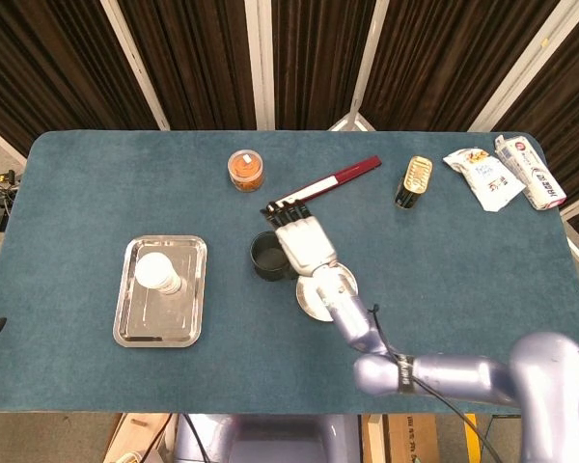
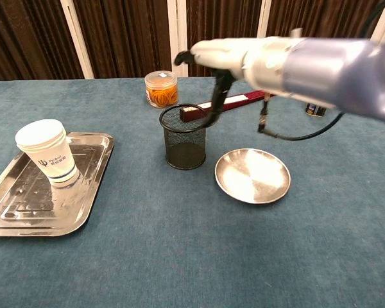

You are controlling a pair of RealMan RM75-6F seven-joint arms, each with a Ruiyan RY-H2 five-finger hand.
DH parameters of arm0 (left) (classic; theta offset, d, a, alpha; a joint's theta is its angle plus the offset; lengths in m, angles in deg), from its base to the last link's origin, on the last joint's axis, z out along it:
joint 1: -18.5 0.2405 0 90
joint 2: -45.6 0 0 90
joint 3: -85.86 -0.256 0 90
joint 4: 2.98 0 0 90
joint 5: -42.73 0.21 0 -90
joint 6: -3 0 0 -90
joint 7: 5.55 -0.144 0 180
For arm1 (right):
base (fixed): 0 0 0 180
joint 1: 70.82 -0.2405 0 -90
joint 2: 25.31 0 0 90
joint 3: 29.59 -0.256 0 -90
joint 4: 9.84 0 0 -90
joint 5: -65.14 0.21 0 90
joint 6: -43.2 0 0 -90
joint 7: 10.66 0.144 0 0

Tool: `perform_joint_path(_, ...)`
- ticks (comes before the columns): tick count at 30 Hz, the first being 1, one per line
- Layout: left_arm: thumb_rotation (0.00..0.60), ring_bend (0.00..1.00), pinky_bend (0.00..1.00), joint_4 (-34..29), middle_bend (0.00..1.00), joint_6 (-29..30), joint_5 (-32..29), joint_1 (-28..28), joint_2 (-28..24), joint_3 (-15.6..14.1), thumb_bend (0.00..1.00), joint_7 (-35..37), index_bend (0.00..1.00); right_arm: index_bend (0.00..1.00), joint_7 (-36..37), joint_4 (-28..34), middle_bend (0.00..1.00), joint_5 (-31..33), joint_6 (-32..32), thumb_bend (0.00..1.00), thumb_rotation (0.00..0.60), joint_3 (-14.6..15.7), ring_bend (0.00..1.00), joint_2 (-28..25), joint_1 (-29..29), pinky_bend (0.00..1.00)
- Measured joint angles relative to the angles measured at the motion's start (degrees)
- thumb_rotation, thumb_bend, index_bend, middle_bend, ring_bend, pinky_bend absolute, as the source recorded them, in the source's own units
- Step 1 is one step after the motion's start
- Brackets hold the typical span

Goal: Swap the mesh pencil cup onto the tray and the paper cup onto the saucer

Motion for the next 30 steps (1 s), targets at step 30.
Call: perform_joint_path(30, 0.600, 0.00, 0.12, -15.5, 0.00, -32.8, -16.0, -27.2, 4.2, 3.3, 0.09, -19.5, 0.16, 0.00, 38.0, 2.5, 0.00, -38.9, -24.7, 0.00, 0.600, 27.6, 0.00, -21.7, 46.3, 0.00)
